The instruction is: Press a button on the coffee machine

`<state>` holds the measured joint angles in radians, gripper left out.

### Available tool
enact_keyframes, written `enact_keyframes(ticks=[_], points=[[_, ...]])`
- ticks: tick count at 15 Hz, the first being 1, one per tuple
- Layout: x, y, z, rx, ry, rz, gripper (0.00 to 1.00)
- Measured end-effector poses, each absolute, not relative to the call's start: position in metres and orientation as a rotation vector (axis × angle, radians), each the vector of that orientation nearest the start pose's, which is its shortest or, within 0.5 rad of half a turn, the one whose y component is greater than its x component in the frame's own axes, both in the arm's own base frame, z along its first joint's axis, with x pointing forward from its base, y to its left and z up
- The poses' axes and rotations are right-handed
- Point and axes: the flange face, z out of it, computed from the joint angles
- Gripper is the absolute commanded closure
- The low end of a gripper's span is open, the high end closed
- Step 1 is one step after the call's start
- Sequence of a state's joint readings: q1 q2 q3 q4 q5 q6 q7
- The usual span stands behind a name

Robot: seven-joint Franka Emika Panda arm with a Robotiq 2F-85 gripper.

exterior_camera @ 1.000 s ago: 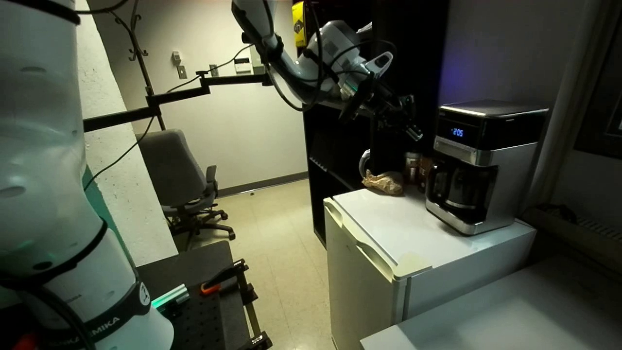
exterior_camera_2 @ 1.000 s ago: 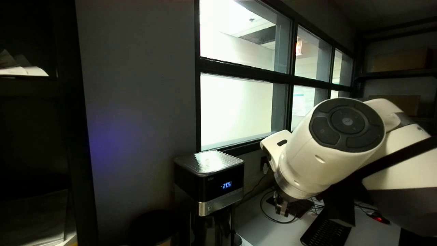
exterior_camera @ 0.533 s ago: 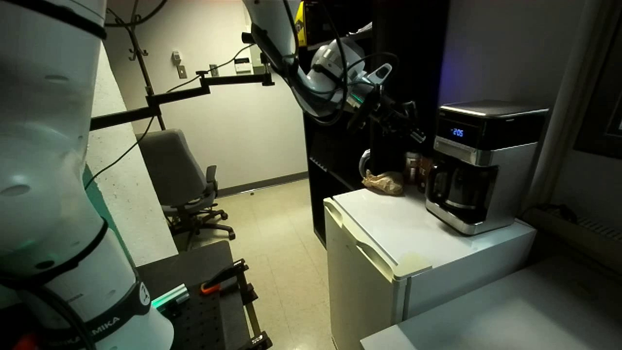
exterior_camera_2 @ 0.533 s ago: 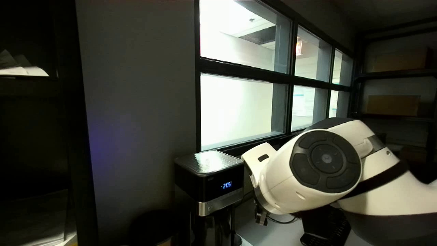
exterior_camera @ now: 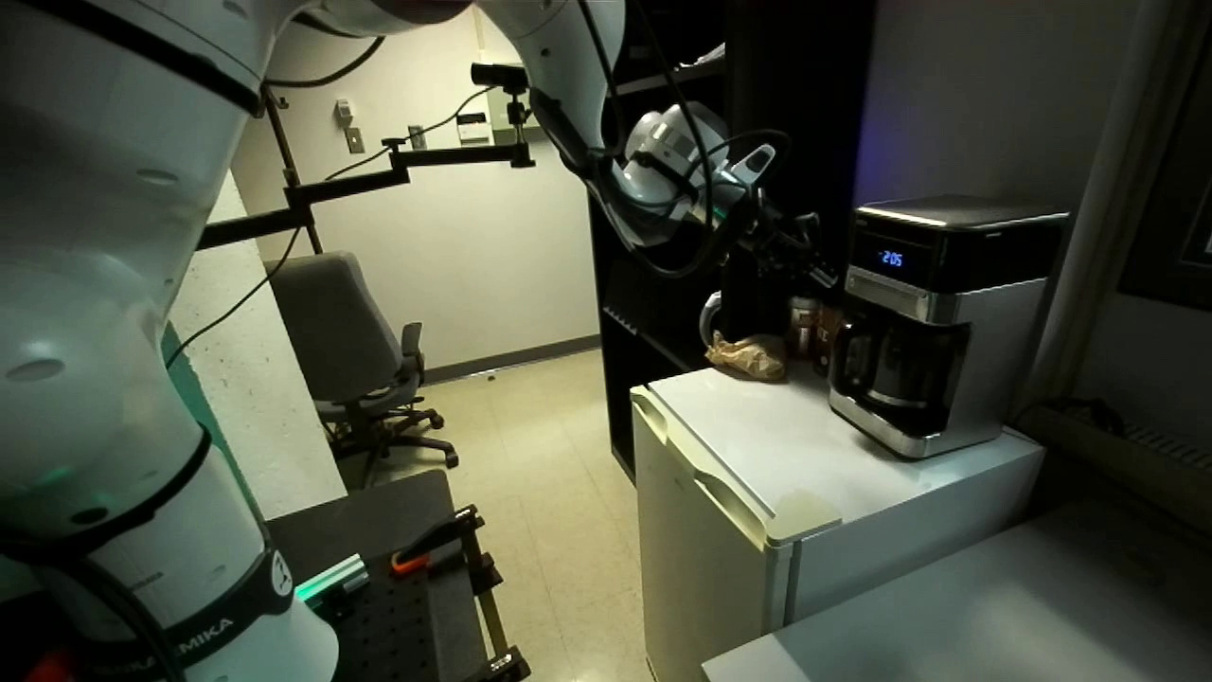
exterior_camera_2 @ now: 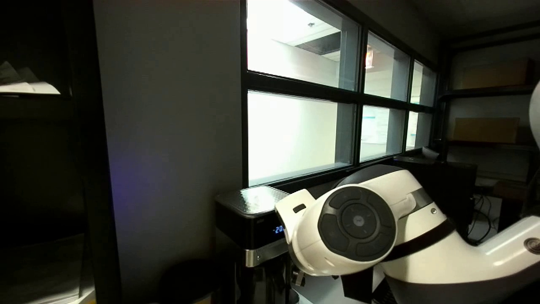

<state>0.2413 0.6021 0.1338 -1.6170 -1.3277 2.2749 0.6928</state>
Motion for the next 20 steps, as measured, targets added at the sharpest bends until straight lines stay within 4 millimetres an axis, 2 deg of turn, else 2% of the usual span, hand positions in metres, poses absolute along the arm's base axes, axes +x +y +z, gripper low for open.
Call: enact_keyframes(ticks=[6,20], points=[[0.692,0.234,0.278,2.206,0.617,0.682,1.0],[0.72,0.245,0.269,2.198,0.601,0.744,1.0]])
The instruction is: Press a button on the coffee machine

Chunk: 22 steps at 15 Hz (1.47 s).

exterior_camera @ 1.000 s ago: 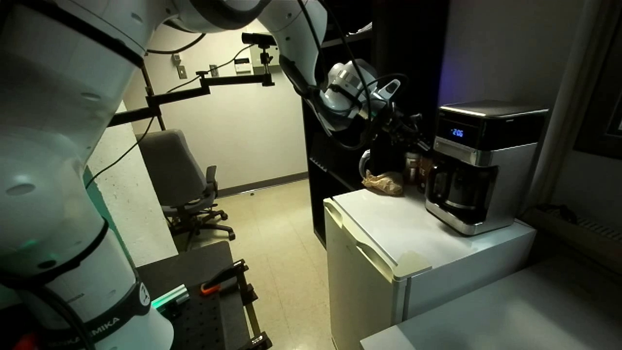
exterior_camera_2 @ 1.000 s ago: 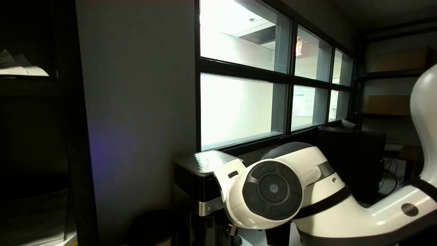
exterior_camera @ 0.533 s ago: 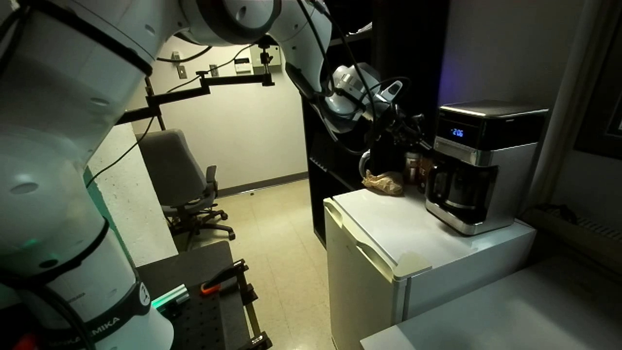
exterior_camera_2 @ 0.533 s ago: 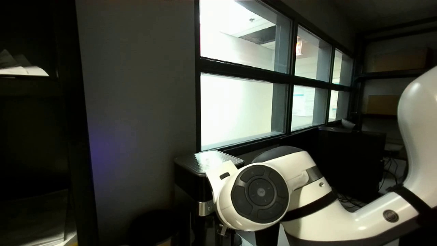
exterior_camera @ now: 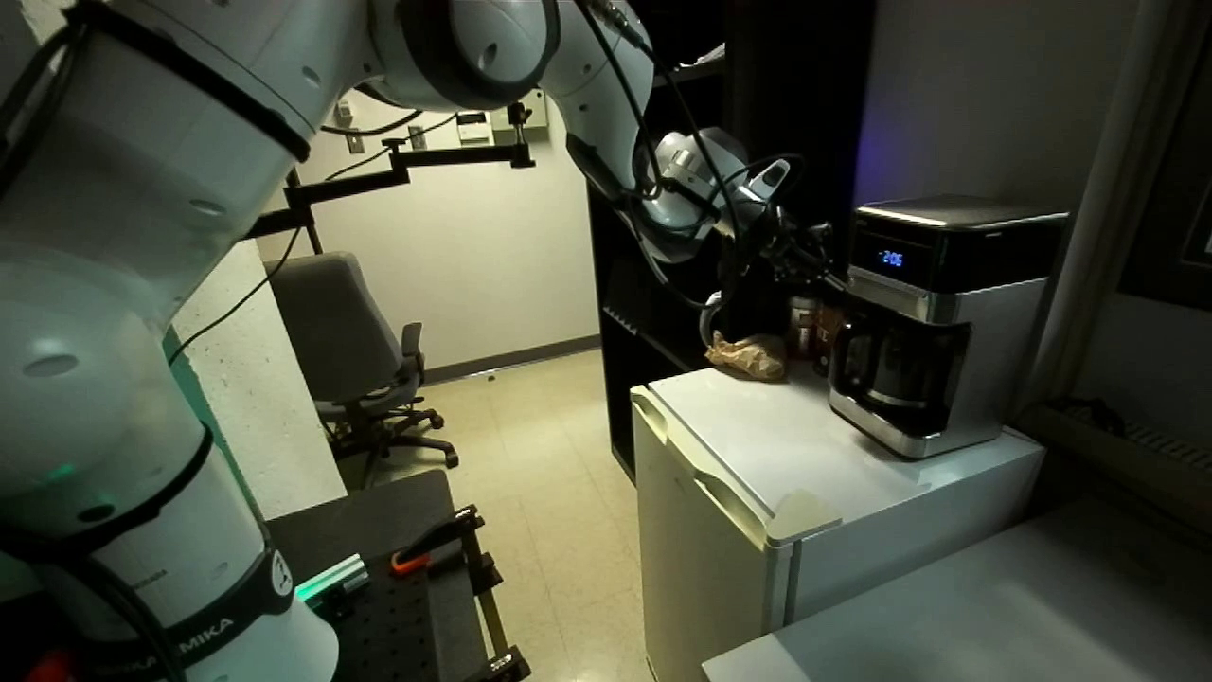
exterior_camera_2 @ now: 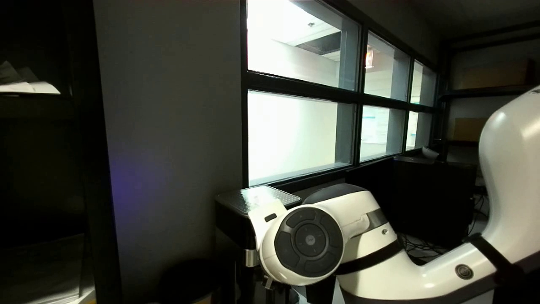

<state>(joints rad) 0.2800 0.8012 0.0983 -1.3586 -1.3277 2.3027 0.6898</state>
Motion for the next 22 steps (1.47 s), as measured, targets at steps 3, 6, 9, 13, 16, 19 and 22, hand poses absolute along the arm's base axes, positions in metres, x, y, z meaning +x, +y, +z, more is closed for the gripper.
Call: enact_keyframes(ticks=[3,6,9,13,16,19,22], points=[[0.724,0.246,0.265,2.199,0.598,0.746,1.0],[0.728,0.248,0.261,2.2,0.597,0.75,1.0],[0.731,0.25,0.258,2.199,0.595,0.756,1.0],[0.735,0.253,0.258,2.194,0.592,0.767,1.0],[0.738,0.254,0.258,2.193,0.588,0.775,1.0],[0.738,0.255,0.256,2.197,0.585,0.773,1.0],[0.739,0.256,0.254,2.201,0.583,0.771,1.0]])
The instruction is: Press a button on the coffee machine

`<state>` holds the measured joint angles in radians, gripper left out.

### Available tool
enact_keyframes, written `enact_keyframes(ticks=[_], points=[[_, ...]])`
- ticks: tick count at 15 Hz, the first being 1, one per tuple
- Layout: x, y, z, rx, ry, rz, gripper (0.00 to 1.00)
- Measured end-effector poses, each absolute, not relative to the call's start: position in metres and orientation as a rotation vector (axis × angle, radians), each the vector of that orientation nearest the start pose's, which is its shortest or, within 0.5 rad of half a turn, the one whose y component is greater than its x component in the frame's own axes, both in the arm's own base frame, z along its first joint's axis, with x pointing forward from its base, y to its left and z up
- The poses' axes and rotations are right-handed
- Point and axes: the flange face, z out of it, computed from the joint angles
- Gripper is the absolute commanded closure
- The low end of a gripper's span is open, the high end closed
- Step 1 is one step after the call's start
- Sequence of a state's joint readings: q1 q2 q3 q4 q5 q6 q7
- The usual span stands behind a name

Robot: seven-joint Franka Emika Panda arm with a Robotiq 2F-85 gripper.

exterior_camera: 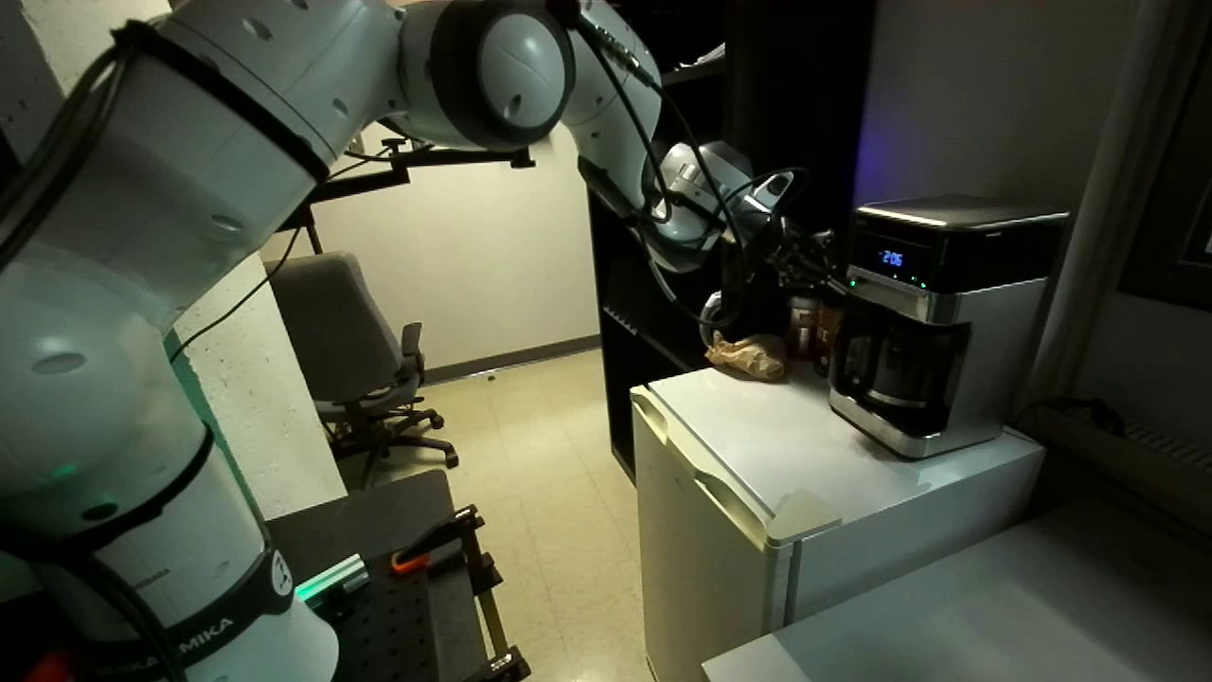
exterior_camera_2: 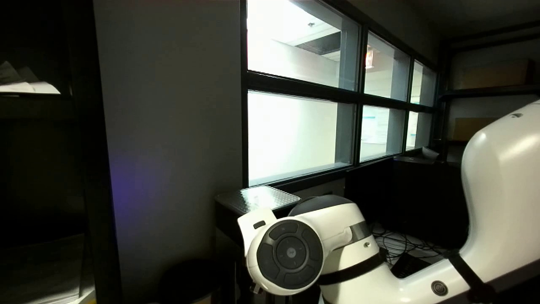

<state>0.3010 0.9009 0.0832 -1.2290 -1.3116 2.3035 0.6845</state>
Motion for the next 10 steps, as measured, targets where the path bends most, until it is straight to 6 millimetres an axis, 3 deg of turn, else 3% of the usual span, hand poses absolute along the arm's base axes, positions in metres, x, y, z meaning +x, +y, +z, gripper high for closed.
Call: enact_keyframes(ticks=[6,10], points=[[0.736,0.263,0.25,2.209,0.603,0.777,1.0],[0.718,0.274,0.247,2.217,0.653,0.763,1.0]])
